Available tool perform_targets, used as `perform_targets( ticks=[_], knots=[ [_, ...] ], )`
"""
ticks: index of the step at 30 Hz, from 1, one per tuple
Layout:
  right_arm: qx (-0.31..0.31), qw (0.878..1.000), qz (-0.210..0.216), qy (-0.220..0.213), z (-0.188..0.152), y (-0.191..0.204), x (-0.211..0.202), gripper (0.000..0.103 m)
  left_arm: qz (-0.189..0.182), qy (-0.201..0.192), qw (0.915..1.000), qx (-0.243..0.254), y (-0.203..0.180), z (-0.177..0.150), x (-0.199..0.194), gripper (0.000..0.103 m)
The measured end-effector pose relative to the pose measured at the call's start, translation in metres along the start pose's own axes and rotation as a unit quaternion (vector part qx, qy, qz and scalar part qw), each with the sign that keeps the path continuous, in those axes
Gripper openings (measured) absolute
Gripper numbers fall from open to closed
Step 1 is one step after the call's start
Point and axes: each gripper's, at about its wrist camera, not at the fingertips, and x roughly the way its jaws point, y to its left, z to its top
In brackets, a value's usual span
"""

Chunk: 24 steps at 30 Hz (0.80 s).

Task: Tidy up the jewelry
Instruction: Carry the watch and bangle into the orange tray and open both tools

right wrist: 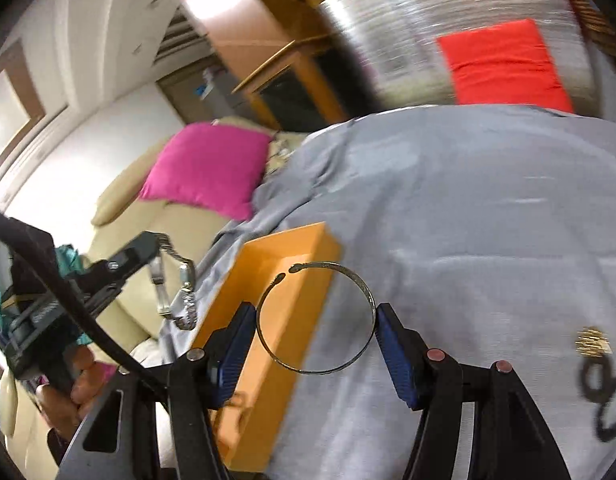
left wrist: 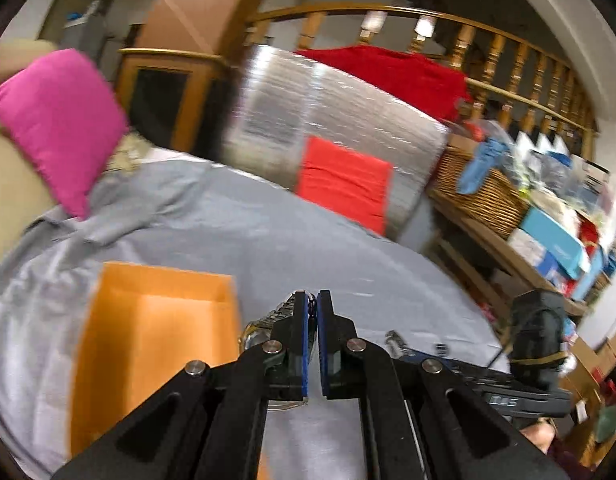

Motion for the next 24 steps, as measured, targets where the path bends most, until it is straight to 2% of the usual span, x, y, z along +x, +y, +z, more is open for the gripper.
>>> perform_targets(
  ticks=[3, 7, 14, 20, 24],
  knots=[
    [-0.002, 1.0, 0.018, 0.02, 0.005, 0.021, 0.029, 0.064, 0.023, 0.013, 0.9993, -0.028, 0.035, -0.004, -0.001, 0.004],
    [0.001, 0.998, 0.033, 0.052, 0.028, 0.041, 0.077, 0.064, 0.047, 0.041, 0.9968, -0.05, 0.058, -0.013, 0.01, 0.004],
    [0.012, 0.992, 0.037, 0.117, 0.059, 0.064, 0.168, 0.064, 0.098, 0.113, 0.9835, -0.102, 0.106, -0.045, 0.048, 0.005],
    [0.016, 0.981, 0.008, 0.194, 0.058, 0.074, 0.256, 0.064, 0.134, 0.165, 0.9662, -0.145, 0.138, -0.066, 0.073, 0.005],
    [0.011, 0.973, -0.028, 0.228, 0.054, 0.074, 0.299, 0.064, 0.148, 0.177, 0.9582, -0.168, 0.154, -0.072, 0.074, 0.004]
  ],
)
